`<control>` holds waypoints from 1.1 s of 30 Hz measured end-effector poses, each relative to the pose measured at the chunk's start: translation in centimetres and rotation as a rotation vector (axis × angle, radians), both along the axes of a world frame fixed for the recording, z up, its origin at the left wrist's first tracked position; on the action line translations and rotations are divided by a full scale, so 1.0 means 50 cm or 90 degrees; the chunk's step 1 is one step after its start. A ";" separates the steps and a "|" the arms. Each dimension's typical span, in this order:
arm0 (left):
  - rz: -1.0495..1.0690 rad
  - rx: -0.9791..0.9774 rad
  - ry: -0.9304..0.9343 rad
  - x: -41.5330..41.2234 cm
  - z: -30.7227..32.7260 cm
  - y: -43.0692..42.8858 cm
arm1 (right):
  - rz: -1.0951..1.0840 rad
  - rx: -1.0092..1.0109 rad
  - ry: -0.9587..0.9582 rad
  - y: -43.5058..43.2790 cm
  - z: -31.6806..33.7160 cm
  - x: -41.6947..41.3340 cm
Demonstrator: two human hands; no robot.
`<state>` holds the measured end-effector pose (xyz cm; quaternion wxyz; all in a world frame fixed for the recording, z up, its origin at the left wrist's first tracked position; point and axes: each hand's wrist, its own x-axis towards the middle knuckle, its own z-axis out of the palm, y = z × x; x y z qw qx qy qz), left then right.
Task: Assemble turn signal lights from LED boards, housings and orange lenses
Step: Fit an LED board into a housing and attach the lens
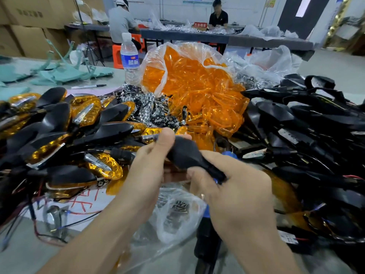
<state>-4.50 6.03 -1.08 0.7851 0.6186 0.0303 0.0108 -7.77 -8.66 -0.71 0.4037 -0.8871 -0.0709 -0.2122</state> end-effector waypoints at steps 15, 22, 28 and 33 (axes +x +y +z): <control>-0.028 -0.140 0.047 0.021 0.012 0.041 | 0.157 0.115 0.065 0.002 -0.007 0.009; -0.176 -0.096 0.181 0.039 0.022 0.067 | 0.224 -0.226 0.186 0.012 -0.015 0.009; -0.169 0.070 0.146 0.032 0.004 0.062 | 0.156 -0.491 0.115 0.041 -0.029 0.012; -0.184 0.114 0.115 0.035 0.001 0.058 | 0.137 -0.526 0.108 0.068 -0.012 0.007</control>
